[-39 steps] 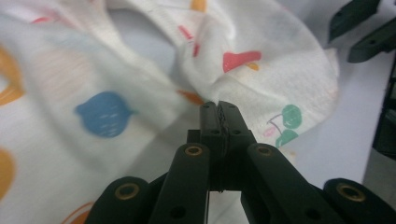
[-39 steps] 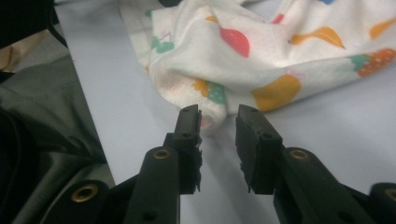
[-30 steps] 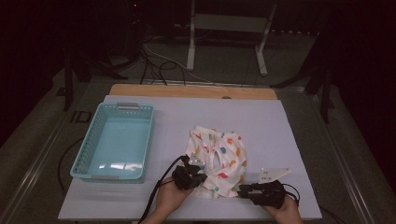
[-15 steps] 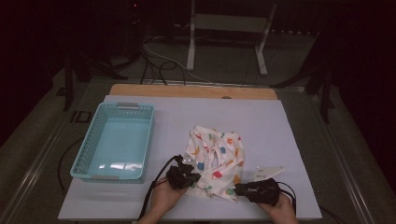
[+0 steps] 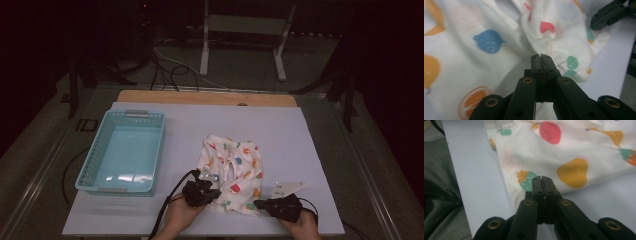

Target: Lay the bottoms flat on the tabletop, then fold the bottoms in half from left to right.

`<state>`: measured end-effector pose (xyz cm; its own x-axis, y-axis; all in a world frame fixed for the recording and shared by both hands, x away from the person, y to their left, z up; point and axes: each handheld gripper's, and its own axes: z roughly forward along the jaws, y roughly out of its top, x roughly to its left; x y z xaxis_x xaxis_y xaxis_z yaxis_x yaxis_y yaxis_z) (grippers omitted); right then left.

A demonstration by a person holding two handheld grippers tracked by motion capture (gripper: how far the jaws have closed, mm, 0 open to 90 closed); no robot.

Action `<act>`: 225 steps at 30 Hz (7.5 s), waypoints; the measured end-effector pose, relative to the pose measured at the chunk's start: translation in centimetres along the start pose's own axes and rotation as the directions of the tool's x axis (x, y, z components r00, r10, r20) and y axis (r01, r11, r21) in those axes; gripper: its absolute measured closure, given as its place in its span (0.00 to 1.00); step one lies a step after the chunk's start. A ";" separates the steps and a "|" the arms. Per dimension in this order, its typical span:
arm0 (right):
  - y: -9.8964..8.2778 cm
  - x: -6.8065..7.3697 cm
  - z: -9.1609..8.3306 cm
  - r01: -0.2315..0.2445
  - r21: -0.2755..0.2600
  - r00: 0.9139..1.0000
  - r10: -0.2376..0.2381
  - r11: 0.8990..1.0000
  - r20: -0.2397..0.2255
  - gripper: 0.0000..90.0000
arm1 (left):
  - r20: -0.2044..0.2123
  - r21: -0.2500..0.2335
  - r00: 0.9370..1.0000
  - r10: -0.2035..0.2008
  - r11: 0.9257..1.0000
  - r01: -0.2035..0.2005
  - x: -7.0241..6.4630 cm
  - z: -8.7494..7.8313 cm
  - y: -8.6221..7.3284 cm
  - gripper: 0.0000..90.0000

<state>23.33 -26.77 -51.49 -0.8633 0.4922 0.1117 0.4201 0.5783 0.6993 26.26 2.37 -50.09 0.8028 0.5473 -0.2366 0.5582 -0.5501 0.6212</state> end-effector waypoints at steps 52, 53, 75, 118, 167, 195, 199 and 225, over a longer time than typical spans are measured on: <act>-1.6 0.6 -0.8 0.035 -0.017 0.998 -0.035 0.999 -0.051 0.73 | -0.112 0.013 0.989 0.094 0.996 -0.093 -0.4 -1.9 -4.1 0.80; -1.7 0.6 -0.9 0.053 -0.014 0.998 -0.054 0.998 -0.040 0.79 | -0.106 0.021 0.989 0.100 0.995 -0.098 -0.4 -1.9 -4.0 0.88; -0.9 -1.1 -3.5 -0.035 -0.084 0.999 0.034 0.996 -0.018 0.71 | -0.125 -0.045 0.992 0.035 0.998 -0.041 0.8 -4.6 -4.0 0.80; 8.2 -17.8 4.6 -0.298 -0.026 0.916 0.293 0.954 0.273 0.95 | -0.127 -0.071 0.992 -0.010 0.997 0.001 2.7 -3.9 -6.2 0.88; 6.1 -12.7 1.7 -0.254 -0.139 0.959 0.268 0.957 0.093 0.35 | -0.096 -0.177 0.995 0.036 0.983 -0.053 2.2 -4.0 -5.0 0.53; 17.0 -12.8 5.5 -0.164 -0.102 0.983 0.172 0.981 0.070 0.34 | -0.097 -0.188 0.994 0.043 0.980 -0.061 2.3 -4.5 -5.3 0.52; 16.9 -13.4 6.2 -0.181 -0.092 0.980 0.188 0.979 0.064 0.35 | -0.090 -0.174 0.995 0.043 0.983 -0.058 2.3 -4.4 -5.6 0.52; 17.5 -14.4 13.5 -0.143 0.052 0.989 0.141 0.988 0.045 0.43 | -0.093 -0.085 0.995 0.047 0.995 -0.055 2.4 -4.2 -7.2 0.53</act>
<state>46.93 -14.95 -50.43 -0.7819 0.5978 0.1771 0.5534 0.5347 0.6386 23.29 10.28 -51.96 0.8050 0.5772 -0.1370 0.4937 -0.5238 0.6942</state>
